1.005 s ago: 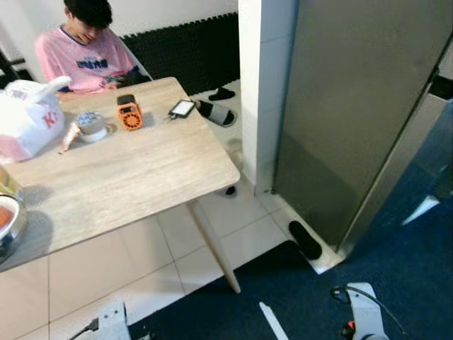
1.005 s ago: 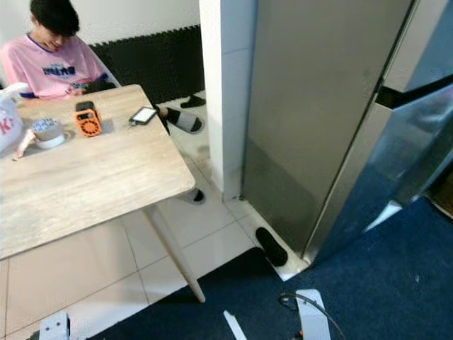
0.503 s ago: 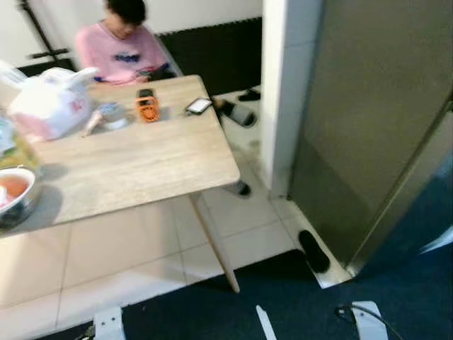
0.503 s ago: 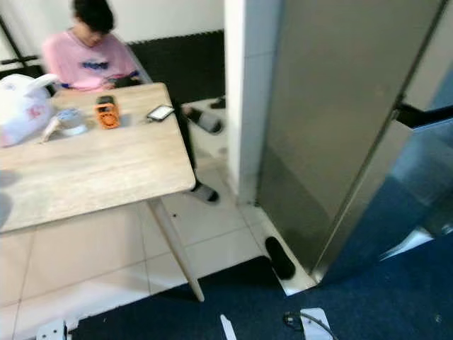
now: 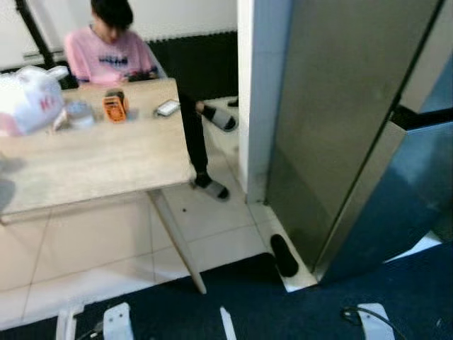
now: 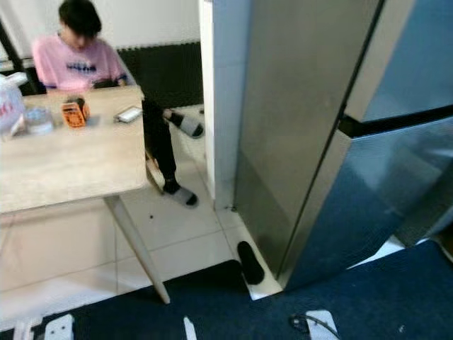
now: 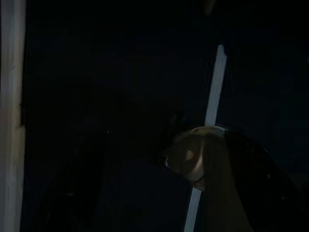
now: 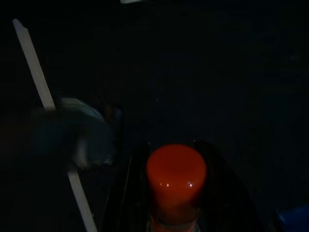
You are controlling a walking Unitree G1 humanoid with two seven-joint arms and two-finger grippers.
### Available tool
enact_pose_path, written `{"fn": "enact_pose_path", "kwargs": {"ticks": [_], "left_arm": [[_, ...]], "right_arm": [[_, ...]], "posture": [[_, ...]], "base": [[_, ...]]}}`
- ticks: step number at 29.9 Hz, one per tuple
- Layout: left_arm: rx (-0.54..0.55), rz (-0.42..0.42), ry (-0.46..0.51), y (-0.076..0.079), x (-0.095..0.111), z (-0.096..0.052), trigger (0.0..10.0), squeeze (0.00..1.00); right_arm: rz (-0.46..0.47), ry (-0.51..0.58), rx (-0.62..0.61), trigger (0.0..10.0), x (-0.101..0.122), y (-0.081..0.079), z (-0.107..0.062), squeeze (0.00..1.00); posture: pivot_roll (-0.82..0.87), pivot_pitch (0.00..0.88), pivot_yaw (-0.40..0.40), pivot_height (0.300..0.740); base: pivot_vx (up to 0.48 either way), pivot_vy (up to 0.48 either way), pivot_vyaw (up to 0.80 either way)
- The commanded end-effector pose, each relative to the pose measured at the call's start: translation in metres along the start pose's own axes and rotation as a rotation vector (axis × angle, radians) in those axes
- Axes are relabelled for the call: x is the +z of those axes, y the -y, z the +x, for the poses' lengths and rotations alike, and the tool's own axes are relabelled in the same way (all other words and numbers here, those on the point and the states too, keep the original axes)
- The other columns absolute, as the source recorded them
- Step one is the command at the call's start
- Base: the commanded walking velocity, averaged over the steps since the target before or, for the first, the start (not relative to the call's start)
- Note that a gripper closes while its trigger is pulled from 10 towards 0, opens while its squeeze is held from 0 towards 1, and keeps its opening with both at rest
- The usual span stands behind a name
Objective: Restocking fridge
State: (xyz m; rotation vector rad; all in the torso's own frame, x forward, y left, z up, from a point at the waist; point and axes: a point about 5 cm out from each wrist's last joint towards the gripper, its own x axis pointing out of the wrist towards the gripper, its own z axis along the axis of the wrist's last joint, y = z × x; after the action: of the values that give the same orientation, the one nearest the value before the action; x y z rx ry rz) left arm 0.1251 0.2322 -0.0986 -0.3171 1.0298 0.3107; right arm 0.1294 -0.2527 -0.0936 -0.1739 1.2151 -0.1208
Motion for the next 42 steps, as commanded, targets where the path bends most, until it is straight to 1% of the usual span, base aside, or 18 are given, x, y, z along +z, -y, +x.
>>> {"fn": "enact_pose_path", "kwargs": {"ticks": [1, 11, 13, 18, 21, 31, 42], "left_arm": [[0.007, 0.003, 0.002, -0.002, 0.003, 0.000, 10.0, 0.00], [0.005, -0.013, 0.008, 0.001, 0.003, 0.001, 10.0, 0.00], [0.003, -0.016, 0.006, 0.002, 0.002, 0.001, 10.0, 0.00], [0.003, -0.020, 0.006, 0.002, 0.002, 0.001, 10.0, 0.00], [0.014, -0.017, 0.008, 0.003, 0.003, 0.001, 10.0, 0.00], [0.014, -0.020, 0.031, 0.005, 0.008, 0.002, 10.0, 0.00], [0.001, -0.040, 0.043, 0.005, 0.010, 0.002, 10.0, 0.00]], "right_arm": [[0.013, 0.024, -0.001, 10.0, 0.005, 0.000, 0.000, 0.00], [0.017, 0.023, 0.000, 10.0, 0.006, -0.001, 0.000, 0.00], [0.004, 0.020, 0.001, 10.0, 0.007, 0.000, 0.000, 0.00], [0.018, 0.029, -0.004, 10.0, 0.009, 0.001, 0.000, 0.00], [0.006, 0.043, -0.003, 10.0, 0.012, 0.001, 0.000, 0.00], [0.004, 0.053, 0.028, 10.0, 0.016, -0.004, 0.001, 0.00], [0.003, 0.052, 0.033, 10.0, 0.016, -0.006, 0.001, 0.00]], "posture": [[-0.02, 0.000, 0.053, 0.740], [-0.02, 0.000, 0.045, 0.740], [-0.02, 0.000, 0.045, 0.740], [-0.02, 0.000, 0.045, 0.740], [-0.02, 0.000, 0.039, 0.740], [-0.02, 0.000, 0.042, 0.740], [-0.02, 0.000, 0.042, 0.740]], "base": [[0.000, -0.458, 0.00], [0.000, -0.456, 0.00], [0.000, -0.454, 0.00], [0.000, -0.456, -0.79], [0.000, -0.345, 0.00], [0.000, 0.000, 0.00], [0.000, 0.000, 0.00]]}}
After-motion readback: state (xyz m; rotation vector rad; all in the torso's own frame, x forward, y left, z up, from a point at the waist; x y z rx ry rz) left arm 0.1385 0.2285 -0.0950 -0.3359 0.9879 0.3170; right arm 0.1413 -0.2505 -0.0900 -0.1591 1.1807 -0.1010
